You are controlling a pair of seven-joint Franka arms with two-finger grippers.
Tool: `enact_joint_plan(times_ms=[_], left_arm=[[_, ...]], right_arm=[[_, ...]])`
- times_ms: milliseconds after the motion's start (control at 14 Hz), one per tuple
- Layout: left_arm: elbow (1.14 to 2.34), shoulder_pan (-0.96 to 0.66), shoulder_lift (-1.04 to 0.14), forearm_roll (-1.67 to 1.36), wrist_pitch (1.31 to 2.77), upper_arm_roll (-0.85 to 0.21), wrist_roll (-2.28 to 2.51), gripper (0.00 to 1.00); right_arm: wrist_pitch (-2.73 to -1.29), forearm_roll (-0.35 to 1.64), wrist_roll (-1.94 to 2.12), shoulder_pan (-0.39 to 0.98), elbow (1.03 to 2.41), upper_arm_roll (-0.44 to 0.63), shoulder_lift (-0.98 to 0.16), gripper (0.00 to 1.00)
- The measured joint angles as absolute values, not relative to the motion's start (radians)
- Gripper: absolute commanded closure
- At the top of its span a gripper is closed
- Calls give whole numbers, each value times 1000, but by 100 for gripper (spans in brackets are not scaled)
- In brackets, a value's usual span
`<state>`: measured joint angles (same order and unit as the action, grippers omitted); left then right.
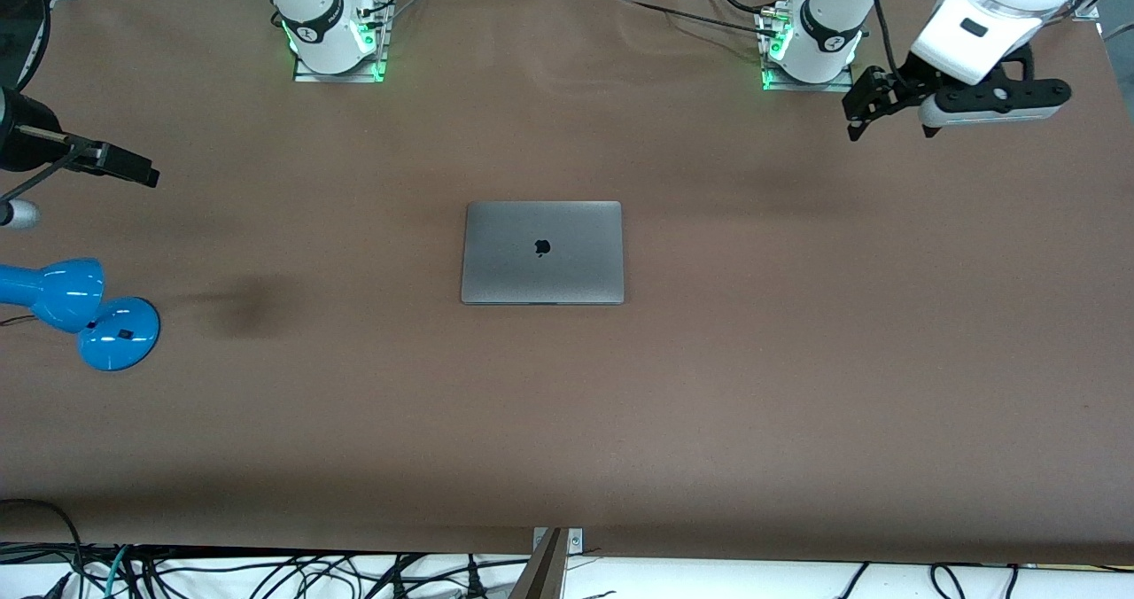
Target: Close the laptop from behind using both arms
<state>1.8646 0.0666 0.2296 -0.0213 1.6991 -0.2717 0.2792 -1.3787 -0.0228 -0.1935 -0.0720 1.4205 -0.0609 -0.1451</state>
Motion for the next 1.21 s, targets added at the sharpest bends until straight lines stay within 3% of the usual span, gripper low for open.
enact_joint_plan(times_ms=[357, 643, 857, 1214], left_arm=[[1716, 66, 137, 33, 1627, -234, 215, 0], [1590, -7, 70, 34, 1562, -127, 200, 0], [1560, -67, 52, 34, 1558, -46, 160, 0], [1550, -72, 34, 34, 1553, -40, 152, 0]], right_arm=[[-1391, -22, -192, -78, 1426, -63, -151, 0], [-1407, -22, -192, -77, 1425, -71, -152, 0], [-1409, -22, -192, -77, 1425, -76, -150, 0], [-1436, -22, -191, -76, 1416, -93, -146, 0]])
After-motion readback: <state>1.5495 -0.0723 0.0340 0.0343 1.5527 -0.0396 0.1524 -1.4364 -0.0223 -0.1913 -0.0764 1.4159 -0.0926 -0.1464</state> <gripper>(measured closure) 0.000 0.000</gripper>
